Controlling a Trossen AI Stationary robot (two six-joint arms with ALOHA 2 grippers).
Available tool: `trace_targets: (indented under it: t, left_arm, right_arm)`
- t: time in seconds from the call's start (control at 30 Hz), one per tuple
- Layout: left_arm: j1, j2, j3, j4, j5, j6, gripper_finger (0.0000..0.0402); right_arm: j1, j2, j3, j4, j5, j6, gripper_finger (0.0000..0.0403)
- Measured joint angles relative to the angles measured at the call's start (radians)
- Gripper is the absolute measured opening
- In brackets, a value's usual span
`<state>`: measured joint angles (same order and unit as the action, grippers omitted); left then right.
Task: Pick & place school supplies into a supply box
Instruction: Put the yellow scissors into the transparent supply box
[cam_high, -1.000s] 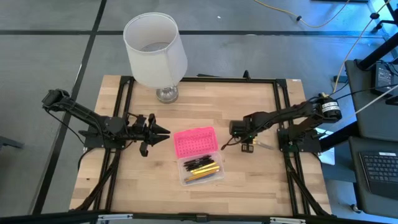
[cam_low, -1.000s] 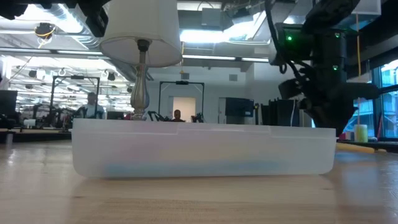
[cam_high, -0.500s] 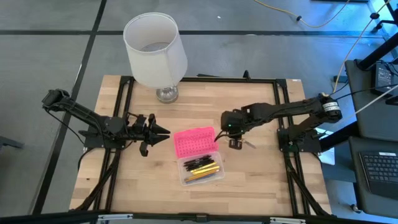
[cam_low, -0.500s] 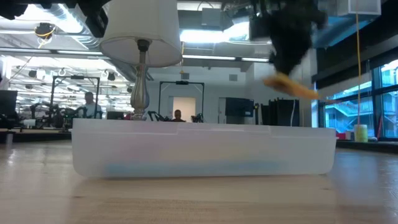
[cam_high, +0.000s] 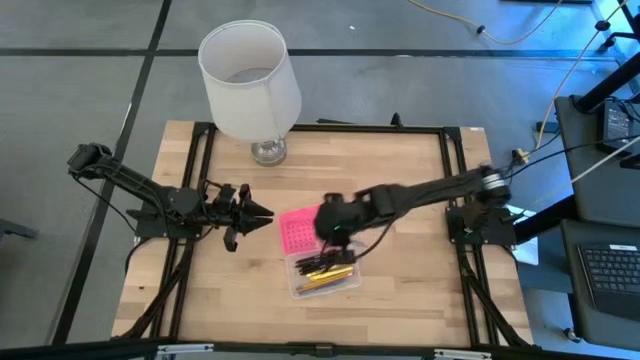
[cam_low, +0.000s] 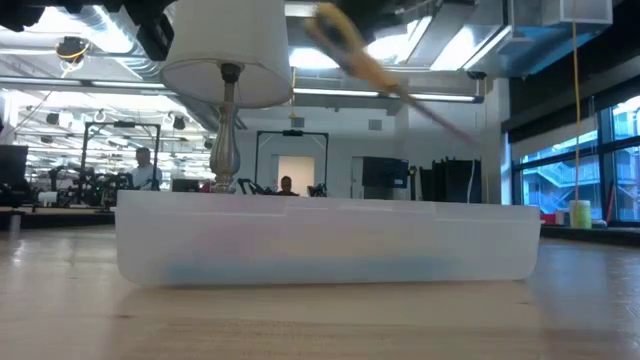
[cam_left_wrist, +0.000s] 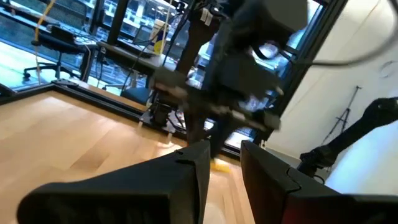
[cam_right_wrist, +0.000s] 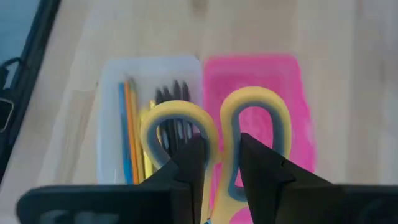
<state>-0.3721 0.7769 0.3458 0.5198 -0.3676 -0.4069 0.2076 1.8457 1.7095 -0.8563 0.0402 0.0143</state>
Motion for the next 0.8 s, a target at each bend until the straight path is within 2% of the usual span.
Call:
trace_targets:
  t: [0.17, 0.27, 0.47, 0.8]
  left_arm:
    - [0.000, 0.000, 0.000, -0.003, 0.006, -0.021, 0.0083]
    - [0.000, 0.000, 0.000, -0.008, 0.007, -0.029, 0.0082]
    - [0.000, 0.000, 0.000, -0.024, 0.030, -0.029, 0.0083]
    - [0.000, 0.000, 0.000, -0.034, 0.029, -0.028, 0.0084]
  right_arm:
    - [0.026, 0.176, 0.193, 0.000, -0.047, -0.021, 0.0086]
    - [0.037, 0.250, 0.265, -0.005, -0.068, -0.023, 0.0086]
    - [0.053, 0.348, 0.308, -0.085, -0.072, 0.006, 0.0086]
    - [0.079, 0.442, 0.310, -0.079, -0.121, 0.008, 0.0086]
